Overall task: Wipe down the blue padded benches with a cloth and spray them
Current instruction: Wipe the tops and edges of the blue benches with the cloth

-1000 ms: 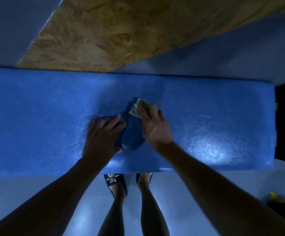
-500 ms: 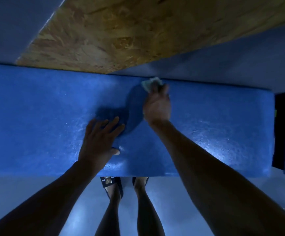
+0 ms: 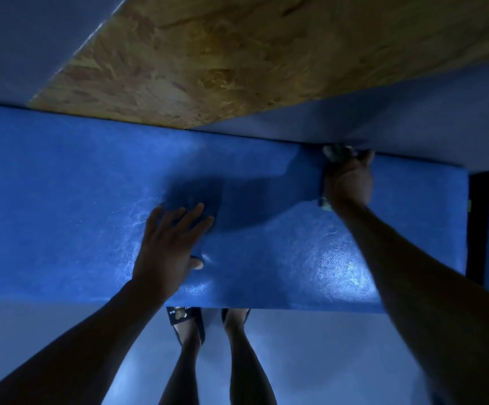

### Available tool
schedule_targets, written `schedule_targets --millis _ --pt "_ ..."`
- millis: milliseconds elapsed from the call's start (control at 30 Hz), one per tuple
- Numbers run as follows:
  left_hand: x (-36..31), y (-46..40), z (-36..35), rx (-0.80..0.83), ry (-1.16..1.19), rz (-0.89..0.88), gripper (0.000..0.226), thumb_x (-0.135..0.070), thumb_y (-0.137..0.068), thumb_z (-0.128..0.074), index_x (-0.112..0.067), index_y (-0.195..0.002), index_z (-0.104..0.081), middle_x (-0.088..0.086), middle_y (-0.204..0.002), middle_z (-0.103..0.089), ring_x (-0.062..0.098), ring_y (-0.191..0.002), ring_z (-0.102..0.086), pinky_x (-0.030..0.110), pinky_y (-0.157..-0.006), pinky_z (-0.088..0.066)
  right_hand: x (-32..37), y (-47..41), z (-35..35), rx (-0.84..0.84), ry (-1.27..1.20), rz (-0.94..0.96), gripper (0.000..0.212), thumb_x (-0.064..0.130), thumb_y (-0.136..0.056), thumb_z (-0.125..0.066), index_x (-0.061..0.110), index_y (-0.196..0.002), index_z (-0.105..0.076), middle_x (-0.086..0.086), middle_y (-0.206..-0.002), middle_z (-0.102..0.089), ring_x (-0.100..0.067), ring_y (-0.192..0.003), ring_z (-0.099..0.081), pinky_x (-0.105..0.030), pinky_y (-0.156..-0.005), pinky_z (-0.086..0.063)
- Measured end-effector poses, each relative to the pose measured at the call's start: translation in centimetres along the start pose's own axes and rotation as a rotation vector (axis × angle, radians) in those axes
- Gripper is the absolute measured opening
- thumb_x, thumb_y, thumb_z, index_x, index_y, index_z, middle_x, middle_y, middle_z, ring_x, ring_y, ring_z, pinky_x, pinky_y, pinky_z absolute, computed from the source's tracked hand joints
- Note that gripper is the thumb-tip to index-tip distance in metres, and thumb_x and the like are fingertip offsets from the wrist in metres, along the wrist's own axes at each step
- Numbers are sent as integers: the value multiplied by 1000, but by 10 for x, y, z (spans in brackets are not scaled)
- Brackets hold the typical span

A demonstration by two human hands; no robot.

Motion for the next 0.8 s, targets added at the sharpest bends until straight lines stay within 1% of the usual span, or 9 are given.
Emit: schedule_targets --millis 100,167,267,333,500,600,667,733,800 --pt "0 0 0 2 -10 1 101 -39 -36 -96 -25 -129 -61 0 -144 -54 31 -120 -55 56 -111 -30 68 39 -43 87 155 93 36 14 -95 -41 8 -127 -56 -21 -148 -33 -40 -105 -60 -40 -85 -49" --pt "0 0 -1 3 -17 0 101 -39 -35 -96 -24 -129 -62 1 -143 -54 31 -119 -56 56 -110 -30 111 65 -70 148 257 305 44 14 -95 -37 6 -137 -45 -20 -149 -31 -39 -116 -52 -39 -85 -48" --pt "-2 1 -1 5 -42 7 102 -39 -35 -96 -23 -130 -61 1 -143 -54 32 -120 -57 56 -110 -31 109 64 -64 295 358 602 52 18 -96 -38 12 -147 -33 -17 -151 -26 -40 -126 -41 -43 -87 -48" --pt "-3 1 0 6 -46 10 101 -39 -36 -97 -22 -129 -62 2 -143 -55 33 -119 -57 57 -109 -32 76 51 -38 227 337 694 49 26 -97 -34 19 -145 -40 -17 -141 -38 -41 -115 -49 -45 -79 -50" --pt "-4 1 -1 26 -35 33 102 -38 -38 -97 -23 -131 -60 3 -145 -53 34 -122 -56 56 -112 -28 -36 5 18 61 357 342 55 22 -91 -48 31 -144 -40 -17 -136 -40 -43 -110 -48 -48 -78 -52" --pt "-5 0 -1 63 -32 54 103 -38 -39 -96 -24 -133 -59 2 -146 -51 33 -124 -55 54 -112 -25 -22 26 8 -26 269 110 52 17 -90 -51 24 -142 -43 -17 -127 -42 -40 -105 -47 -43 -79 -48" --pt "-5 0 -2 78 -40 59 103 -41 -39 -95 -26 -135 -58 1 -147 -50 33 -126 -54 53 -113 -23 13 43 -18 -41 224 -12 55 15 -92 -46 18 -147 -36 -18 -139 -38 -41 -112 -46 -44 -92 -46" --pt "-4 0 -2 79 -49 47 104 -44 -40 -94 -26 -135 -57 0 -148 -49 33 -126 -54 53 -113 -22 53 60 -44 18 181 9 61 13 -93 -42 12 -152 -27 -20 -151 -29 -41 -121 -44 -41 -103 -37" --pt "-2 0 -3 67 -59 36 104 -44 -39 -94 -26 -135 -58 0 -148 -49 33 -126 -54 53 -112 -24 91 77 -64 92 159 177 61 16 -94 -42 7 -152 -24 -21 -154 -27 -39 -130 -41 -39 -109 -32"
Point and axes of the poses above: each hand's wrist, its own y-axis away from the middle knuckle, its own z-axis out of the back of the hand, x = y × z, the point moved 1 cm from there along -y, towards the middle knuckle
